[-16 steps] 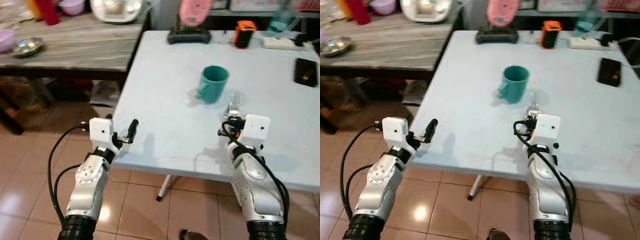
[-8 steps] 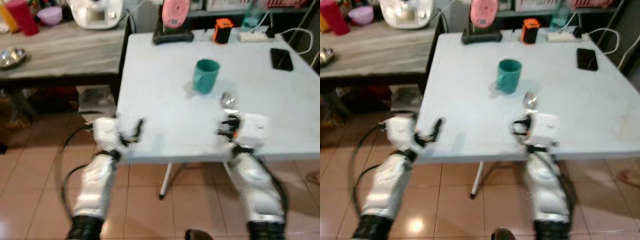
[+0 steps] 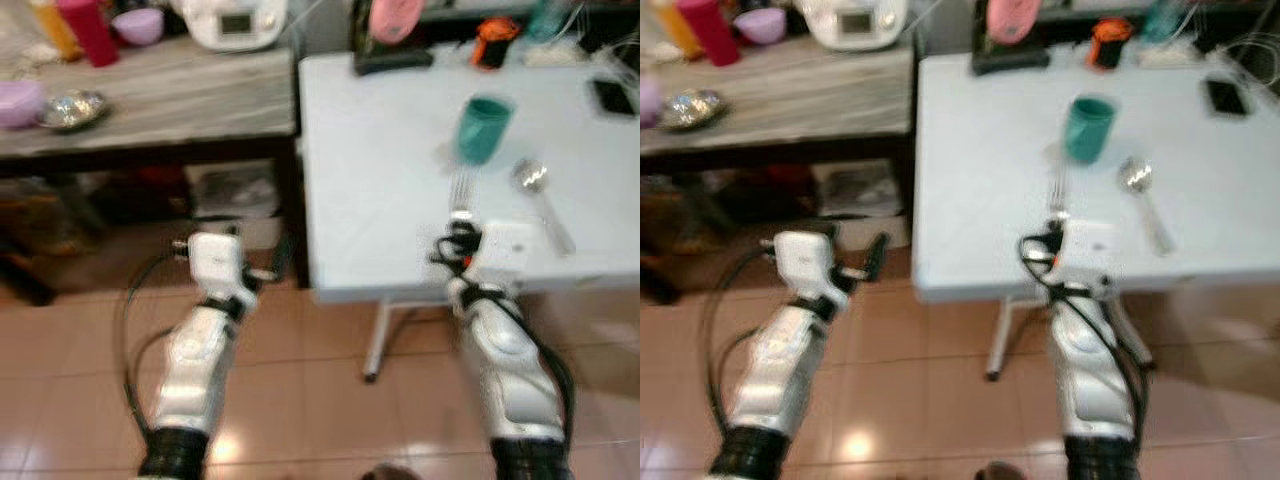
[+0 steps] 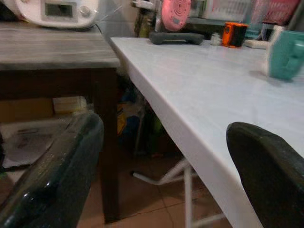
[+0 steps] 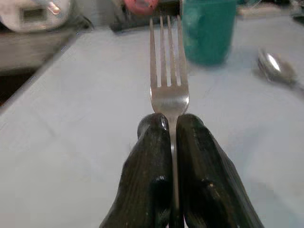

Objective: Setting the table

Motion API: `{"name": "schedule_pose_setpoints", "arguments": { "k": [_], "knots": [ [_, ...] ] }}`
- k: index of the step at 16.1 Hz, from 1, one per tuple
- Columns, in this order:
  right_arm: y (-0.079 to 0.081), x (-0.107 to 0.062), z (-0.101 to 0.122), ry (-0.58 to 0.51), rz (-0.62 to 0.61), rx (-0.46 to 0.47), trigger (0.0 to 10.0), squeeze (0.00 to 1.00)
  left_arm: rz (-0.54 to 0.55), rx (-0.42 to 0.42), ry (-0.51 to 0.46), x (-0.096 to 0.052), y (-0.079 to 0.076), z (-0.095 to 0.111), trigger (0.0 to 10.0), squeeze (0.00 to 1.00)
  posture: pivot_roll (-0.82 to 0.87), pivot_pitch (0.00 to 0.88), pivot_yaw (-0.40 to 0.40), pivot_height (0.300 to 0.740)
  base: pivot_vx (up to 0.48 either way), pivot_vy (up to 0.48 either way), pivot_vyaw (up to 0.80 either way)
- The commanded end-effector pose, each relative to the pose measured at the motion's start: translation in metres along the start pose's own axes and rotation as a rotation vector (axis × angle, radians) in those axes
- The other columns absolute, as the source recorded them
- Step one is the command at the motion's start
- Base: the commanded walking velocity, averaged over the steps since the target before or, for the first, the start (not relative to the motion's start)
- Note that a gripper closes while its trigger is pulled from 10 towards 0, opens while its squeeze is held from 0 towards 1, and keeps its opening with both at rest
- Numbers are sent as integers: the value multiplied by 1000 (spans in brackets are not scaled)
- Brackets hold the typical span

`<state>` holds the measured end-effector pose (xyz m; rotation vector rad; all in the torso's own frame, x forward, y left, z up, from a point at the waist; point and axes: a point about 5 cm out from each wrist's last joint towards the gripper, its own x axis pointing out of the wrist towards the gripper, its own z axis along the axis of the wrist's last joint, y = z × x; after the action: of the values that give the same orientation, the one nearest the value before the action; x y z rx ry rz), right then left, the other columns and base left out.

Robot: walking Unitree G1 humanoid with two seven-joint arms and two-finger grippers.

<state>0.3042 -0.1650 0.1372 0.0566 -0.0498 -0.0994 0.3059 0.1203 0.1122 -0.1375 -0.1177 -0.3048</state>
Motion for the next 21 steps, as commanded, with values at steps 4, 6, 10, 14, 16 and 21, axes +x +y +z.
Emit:
{"name": "schedule_pose_setpoints", "arguments": {
  "k": [4, 6, 10, 14, 16, 21],
  "knots": [
    [4, 0, 7, -42, 20, -1, 10000, 0, 24, 27, -13, 1, 5, 4, 10000, 0, -248, 101, 63, 740, 0, 480, 0],
    [4, 0, 7, -43, 20, 0, 10000, 0, 34, 28, -13, 0, 6, 4, 10000, 0, -245, 100, 61, 740, 0, 480, 0],
    [4, -1, 6, -42, 24, -4, 10000, 0, 44, 38, -13, 0, 6, 3, 10000, 0, -242, 98, 59, 740, 0, 480, 0],
    [5, -1, 6, -50, 34, -13, 10000, 0, 49, 40, -10, 0, 7, 3, 10000, 0, -240, 99, 62, 740, 0, 480, 0],
    [5, -2, 6, -51, 33, -13, 10000, 0, 54, 51, -5, 0, 7, 2, 10000, 0, -239, 99, 62, 740, 0, 480, 0],
    [2, -3, 5, -50, 38, -23, 10000, 0, 66, 65, 9, -2, 12, 0, 10000, 0, -242, 97, 54, 740, 0, 67, 0]
  ]
}}
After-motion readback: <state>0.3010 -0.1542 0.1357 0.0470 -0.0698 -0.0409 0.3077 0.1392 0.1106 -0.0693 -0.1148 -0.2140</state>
